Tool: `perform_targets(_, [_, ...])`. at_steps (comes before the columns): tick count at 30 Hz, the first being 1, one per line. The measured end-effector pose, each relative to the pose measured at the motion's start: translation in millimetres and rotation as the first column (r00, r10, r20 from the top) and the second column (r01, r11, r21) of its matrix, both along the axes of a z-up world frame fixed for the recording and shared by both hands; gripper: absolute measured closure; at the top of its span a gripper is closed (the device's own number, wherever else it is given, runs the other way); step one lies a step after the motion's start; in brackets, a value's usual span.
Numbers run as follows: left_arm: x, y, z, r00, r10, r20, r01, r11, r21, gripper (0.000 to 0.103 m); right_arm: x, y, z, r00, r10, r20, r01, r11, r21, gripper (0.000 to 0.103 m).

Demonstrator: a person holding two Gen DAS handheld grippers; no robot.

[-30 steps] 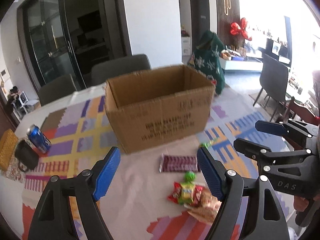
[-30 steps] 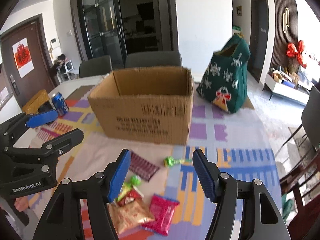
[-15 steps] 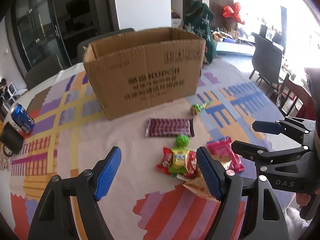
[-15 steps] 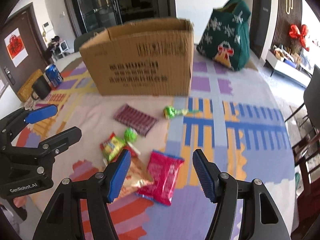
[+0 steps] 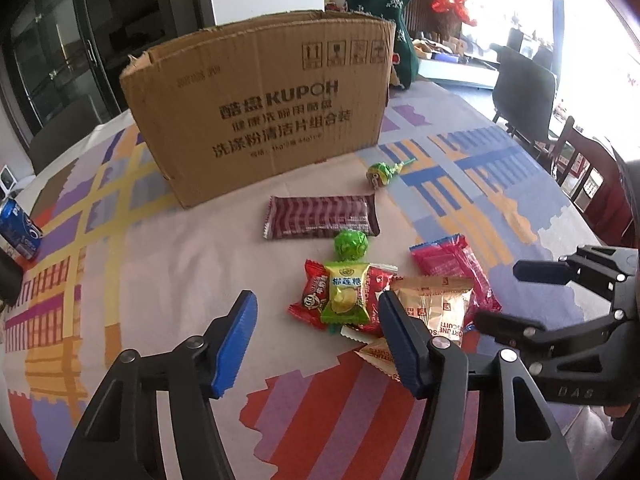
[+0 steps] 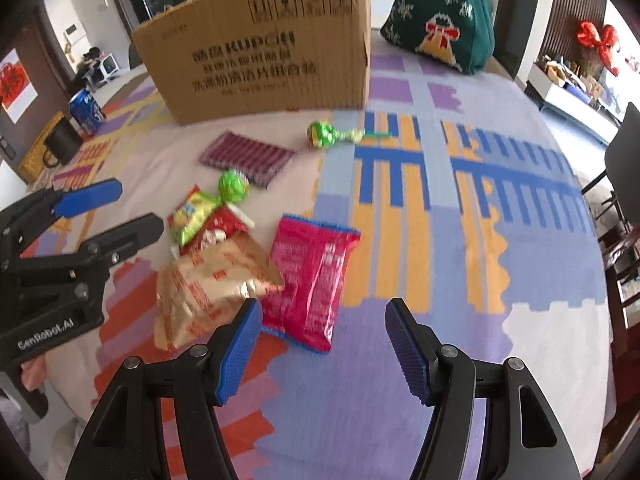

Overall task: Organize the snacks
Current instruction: 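Move both tools back toward the remaining snacks, then grasp the yellow-green candy packet with the left tool while the right tool grasps the pink bag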

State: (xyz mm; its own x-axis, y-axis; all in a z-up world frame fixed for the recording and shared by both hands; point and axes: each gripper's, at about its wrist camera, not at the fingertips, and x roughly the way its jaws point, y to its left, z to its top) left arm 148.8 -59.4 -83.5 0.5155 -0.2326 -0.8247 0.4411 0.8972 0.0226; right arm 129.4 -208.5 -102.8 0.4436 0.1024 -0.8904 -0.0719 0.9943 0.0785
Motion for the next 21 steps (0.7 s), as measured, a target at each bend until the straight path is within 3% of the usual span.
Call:
perform_targets(10, [14, -2, -12, 0.998, -0.006, -0.061, 0.004, 0.999, -0.032, 0.053, 5, 10, -11, 0.999, 0.027, -0.028, -0.026, 0.999, 0.031, 0.038])
perform_targets(21, [29, -5, -25, 0.996, 0.012, -0.093, -0.013, 1.000, -0.020, 0.056, 24, 10, -16, 1.000, -0.007, -0.019, 0.007, 1.000, 0.026, 0.038])
